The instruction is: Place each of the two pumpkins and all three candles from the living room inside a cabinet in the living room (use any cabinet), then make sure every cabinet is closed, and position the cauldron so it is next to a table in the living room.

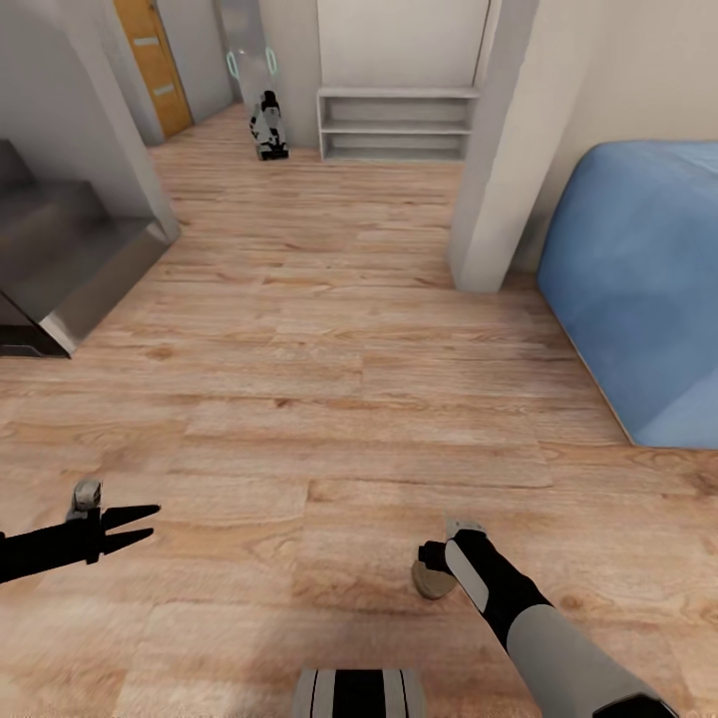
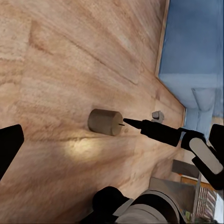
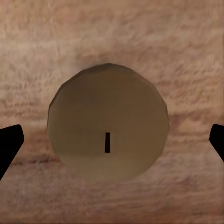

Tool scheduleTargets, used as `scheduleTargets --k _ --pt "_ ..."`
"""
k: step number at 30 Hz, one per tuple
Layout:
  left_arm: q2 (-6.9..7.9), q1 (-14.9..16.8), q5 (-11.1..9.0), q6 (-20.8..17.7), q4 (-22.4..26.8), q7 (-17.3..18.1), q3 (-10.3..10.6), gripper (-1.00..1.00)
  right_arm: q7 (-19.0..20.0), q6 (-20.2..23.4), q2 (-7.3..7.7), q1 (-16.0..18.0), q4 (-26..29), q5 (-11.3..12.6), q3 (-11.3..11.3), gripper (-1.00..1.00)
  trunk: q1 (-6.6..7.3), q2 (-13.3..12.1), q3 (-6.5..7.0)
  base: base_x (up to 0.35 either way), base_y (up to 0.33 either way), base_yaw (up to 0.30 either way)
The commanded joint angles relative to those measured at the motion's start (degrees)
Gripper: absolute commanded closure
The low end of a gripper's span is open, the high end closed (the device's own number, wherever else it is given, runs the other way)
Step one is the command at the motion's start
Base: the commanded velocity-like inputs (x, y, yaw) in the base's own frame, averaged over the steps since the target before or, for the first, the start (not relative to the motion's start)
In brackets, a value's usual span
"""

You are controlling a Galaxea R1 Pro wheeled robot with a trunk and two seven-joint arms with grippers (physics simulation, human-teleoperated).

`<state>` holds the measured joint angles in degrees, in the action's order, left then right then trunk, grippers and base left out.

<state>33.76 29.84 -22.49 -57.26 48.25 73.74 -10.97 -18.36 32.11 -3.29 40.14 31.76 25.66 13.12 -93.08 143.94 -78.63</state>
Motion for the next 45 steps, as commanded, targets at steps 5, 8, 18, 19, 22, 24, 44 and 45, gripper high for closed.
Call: scheduleTargets --k 5,8,18,19,22,24,44,45 --pt "1.11 -1.2 0.1 -0.2 0.1 8.9 0.0 -1.00 -0.5 0.1 0.04 0.0 0.1 0.6 0.3 -1.00 -0.12 0.1 -1.15 0.000 0.000 0.000" --pt "1.26 -1.2 0.2 -0.1 0.1 9.6 0.0 -1.00 -0.5 0.1 0.04 0.0 0.1 0.6 0.3 -1.00 -0.19 0.1 -1.82 0.000 0.000 0.000" --pt "1.31 -1.3 0.2 -0.1 0.1 9.8 0.1 -1.00 -0.6 0.1 0.04 0.0 0.1 0.5 0.3 -1.00 -0.35 0.2 -3.15 0.000 0.000 0.000" --pt "1.31 -1.3 0.2 -0.1 0.1 9.8 0.1 -1.00 -0.6 0.1 0.04 0.0 0.1 0.5 0.3 -1.00 -0.35 0.2 -3.15 0.000 0.000 0.000" --pt "1.25 -1.4 0.2 0.0 0.1 9.8 0.1 -1.00 -0.6 0.1 0.04 0.0 0.1 0.5 0.3 -1.00 -0.35 0.2 -3.15 0.003 0.000 0.000" --pt "1.24 -1.4 0.2 0.0 0.1 9.8 0.1 -1.00 -0.6 0.1 0.04 0.0 0.1 0.5 0.3 -1.00 -0.35 0.2 -3.15 0.103 0.015 0.000" --pt "1.02 -1.4 0.2 0.0 0.1 9.8 0.1 -1.00 -0.6 0.1 -0.01 0.0 0.1 0.5 0.3 -1.00 -0.42 0.2 -3.81 0.021 0.003 0.000" --pt "1.03 -1.4 0.2 0.0 0.1 9.8 0.1 -1.00 -0.6 0.1 -0.01 0.0 0.1 0.5 0.3 -1.00 -0.42 0.2 -3.81 0.000 0.000 0.000"
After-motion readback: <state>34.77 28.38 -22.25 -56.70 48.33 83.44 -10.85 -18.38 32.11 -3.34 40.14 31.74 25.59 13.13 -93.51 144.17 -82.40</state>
